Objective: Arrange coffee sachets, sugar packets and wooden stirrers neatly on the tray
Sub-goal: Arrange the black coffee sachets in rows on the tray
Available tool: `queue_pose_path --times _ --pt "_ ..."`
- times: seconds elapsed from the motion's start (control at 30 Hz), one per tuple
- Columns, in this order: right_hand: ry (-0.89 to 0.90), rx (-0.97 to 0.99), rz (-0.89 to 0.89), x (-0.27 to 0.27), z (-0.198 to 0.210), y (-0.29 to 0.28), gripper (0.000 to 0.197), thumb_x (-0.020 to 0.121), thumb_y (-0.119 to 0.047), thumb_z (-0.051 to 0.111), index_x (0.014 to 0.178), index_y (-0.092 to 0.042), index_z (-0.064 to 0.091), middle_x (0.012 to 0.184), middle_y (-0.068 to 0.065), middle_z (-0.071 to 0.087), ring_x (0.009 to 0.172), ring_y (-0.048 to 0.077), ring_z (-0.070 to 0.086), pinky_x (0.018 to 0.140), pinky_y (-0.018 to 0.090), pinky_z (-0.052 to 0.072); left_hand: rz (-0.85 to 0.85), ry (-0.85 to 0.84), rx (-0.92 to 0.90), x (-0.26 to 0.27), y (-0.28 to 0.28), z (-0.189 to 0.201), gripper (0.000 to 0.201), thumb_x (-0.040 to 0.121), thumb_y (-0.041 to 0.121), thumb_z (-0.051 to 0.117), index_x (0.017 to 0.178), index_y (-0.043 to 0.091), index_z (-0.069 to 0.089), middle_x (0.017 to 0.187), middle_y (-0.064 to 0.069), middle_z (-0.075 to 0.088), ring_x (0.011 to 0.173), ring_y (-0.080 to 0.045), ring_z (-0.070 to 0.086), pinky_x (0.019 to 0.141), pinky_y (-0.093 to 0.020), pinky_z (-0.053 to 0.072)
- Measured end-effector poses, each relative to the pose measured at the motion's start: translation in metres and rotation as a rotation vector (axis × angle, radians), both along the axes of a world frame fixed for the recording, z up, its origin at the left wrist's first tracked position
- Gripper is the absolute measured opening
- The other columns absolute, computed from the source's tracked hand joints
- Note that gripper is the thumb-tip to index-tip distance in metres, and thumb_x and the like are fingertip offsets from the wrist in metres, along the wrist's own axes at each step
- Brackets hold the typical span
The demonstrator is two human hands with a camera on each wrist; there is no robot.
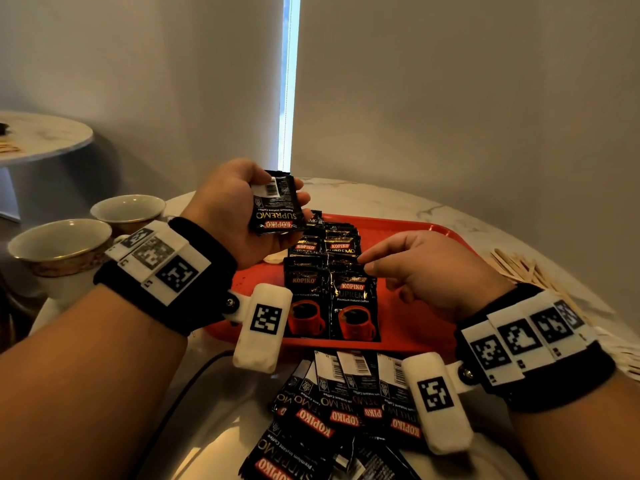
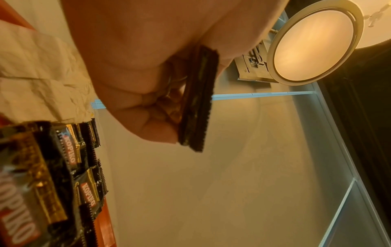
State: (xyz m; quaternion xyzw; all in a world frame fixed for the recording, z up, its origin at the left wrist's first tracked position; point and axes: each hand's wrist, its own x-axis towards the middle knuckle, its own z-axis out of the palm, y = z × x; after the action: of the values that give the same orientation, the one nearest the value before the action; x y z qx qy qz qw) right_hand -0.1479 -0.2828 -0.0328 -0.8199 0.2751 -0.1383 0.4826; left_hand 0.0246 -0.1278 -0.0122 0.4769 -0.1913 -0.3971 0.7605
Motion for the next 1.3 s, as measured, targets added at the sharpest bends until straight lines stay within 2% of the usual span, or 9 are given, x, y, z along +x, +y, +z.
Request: queue_pose_path --times 0.13,0.33,0.6,0.77,0.87,1.03,1.13,1.2,1.3 --pt "-0.093 -0.05 -0.007 -0.002 0.004 0.0 0.012 0.087 -0.011 0.073 0.084 -0.021 0.079 0.069 -0.007 0.07 0.065 0.012 0.056 0.056 0.03 0.044 0.011 -0.033 0.027 -0.003 -0.002 0.002 0.044 0.097 0.024 0.033 0.118 0.007 0.067 0.102 -0.014 0.062 0.085 -0.028 0.061 0.072 -0.035 0.052" --pt "-0.369 -0.029 0.102 -0.005 0.011 0.009 0.024 0.086 0.001 0.071 0.096 -0.02 0.077 0.078 -0.005 0.068 0.062 -0.003 0.06 0.054 0.012 0.045 -0.081 -0.016 0.021 -0.004 -0.002 0.002 0.042 0.096 0.022 0.036 0.121 0.009 0.067 0.09 -0.01 0.069 0.066 -0.02 0.068 0.054 -0.026 0.048" --pt "-0.588 -0.026 0.25 -0.004 0.016 0.018 0.047 0.081 0.009 0.073 0.097 -0.035 0.078 0.1 0.001 0.065 0.078 0.007 0.062 0.075 0.02 0.053 -0.109 -0.089 0.035 -0.021 -0.009 0.003 0.013 0.096 0.013 0.052 0.103 0.005 0.06 0.075 -0.007 0.067 0.057 -0.013 0.062 0.044 -0.018 0.049" --pt "-0.594 -0.033 0.288 -0.001 0.011 0.018 0.034 0.071 -0.011 0.081 0.097 -0.033 0.08 0.096 0.003 0.071 0.089 0.022 0.068 0.085 0.036 0.059 -0.131 -0.112 0.059 -0.027 -0.012 -0.001 0.025 0.096 0.014 0.053 0.117 0.002 0.061 0.087 -0.009 0.064 0.064 -0.013 0.06 0.045 -0.017 0.05" --pt "-0.619 -0.048 0.309 -0.002 0.012 0.019 0.025 0.069 -0.013 0.084 0.09 -0.024 0.08 0.093 -0.005 0.07 0.091 0.012 0.069 0.08 0.028 0.056 -0.137 -0.091 0.078 -0.027 -0.012 -0.001 0.018 0.097 0.015 0.055 0.11 0.005 0.059 0.077 -0.006 0.062 0.059 -0.012 0.059 0.043 -0.016 0.049" --pt "-0.603 -0.083 0.276 -0.001 0.012 0.017 0.021 0.066 -0.024 0.077 0.085 -0.03 0.082 0.1 -0.003 0.066 0.099 0.015 0.068 0.085 0.031 0.057 -0.103 -0.076 0.105 -0.023 -0.012 -0.001 0.033 0.099 0.029 0.056 0.123 0.007 0.059 0.078 -0.007 0.065 0.059 -0.013 0.061 0.039 -0.018 0.047" --pt "-0.663 -0.096 0.255 -0.003 0.015 0.021 0.019 0.072 -0.02 0.074 0.089 -0.026 0.081 0.091 -0.01 0.069 0.087 0.007 0.067 0.074 0.018 0.053 -0.098 -0.074 0.109 -0.02 -0.011 -0.001 0.03 0.101 0.031 0.051 0.121 0.012 0.061 0.079 -0.005 0.065 0.06 -0.014 0.059 0.038 -0.018 0.044" --pt "-0.721 -0.109 0.19 -0.005 0.019 0.02 0.016 0.079 -0.015 0.072 0.091 -0.022 0.078 0.084 -0.013 0.073 0.076 -0.001 0.065 0.066 0.014 0.049 -0.099 -0.083 0.11 -0.017 -0.011 -0.003 0.03 0.101 0.026 0.049 0.125 0.012 0.059 0.085 -0.006 0.064 0.063 -0.015 0.06 0.04 -0.02 0.045" --pt "-0.796 -0.073 -0.007 -0.005 0.018 0.009 0.013 0.085 -0.014 0.073 0.087 -0.026 0.078 0.081 -0.002 0.075 0.067 0.012 0.06 0.064 0.027 0.048 -0.123 -0.162 0.095 -0.016 -0.01 -0.006 0.036 0.092 0.019 0.057 0.125 0.005 0.057 0.099 -0.017 0.058 0.078 -0.029 0.063 0.065 -0.033 0.054"
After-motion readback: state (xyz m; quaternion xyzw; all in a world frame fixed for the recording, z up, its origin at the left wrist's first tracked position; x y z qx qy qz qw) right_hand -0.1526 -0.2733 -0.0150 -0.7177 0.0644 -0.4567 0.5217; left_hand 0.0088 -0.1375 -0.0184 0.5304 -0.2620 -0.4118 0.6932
